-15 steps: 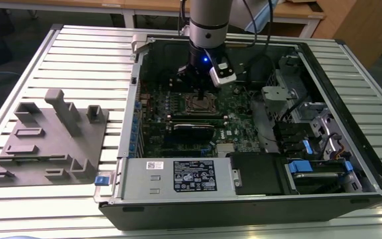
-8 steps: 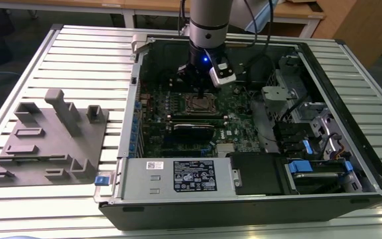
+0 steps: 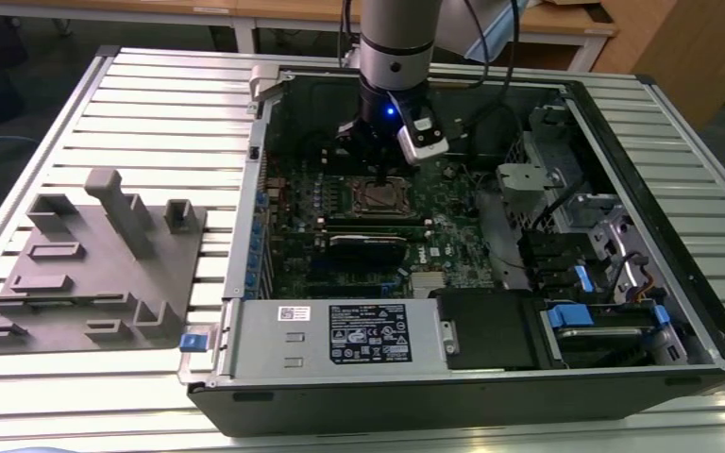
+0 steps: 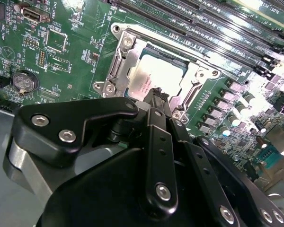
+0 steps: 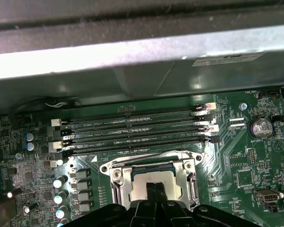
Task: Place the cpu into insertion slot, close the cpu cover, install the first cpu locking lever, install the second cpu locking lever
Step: 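Install the second cpu locking lever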
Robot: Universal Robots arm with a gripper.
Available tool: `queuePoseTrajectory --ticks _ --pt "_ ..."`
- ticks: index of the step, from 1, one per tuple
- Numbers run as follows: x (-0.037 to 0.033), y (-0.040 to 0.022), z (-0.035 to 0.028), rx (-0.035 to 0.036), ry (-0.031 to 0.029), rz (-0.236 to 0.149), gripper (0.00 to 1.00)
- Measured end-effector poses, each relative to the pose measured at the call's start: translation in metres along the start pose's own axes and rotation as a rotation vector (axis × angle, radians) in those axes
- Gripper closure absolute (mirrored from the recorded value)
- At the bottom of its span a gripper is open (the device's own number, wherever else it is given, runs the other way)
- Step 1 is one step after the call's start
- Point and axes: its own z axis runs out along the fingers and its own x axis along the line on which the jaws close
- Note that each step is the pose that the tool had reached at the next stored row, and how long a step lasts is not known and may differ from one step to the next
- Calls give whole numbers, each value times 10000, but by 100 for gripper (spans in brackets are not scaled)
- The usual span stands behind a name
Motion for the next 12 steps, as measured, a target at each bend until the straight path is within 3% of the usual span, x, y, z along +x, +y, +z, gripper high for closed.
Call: queuePoseTrajectory --ticks 12 --pt "0 0 -20 6 3 1 89"
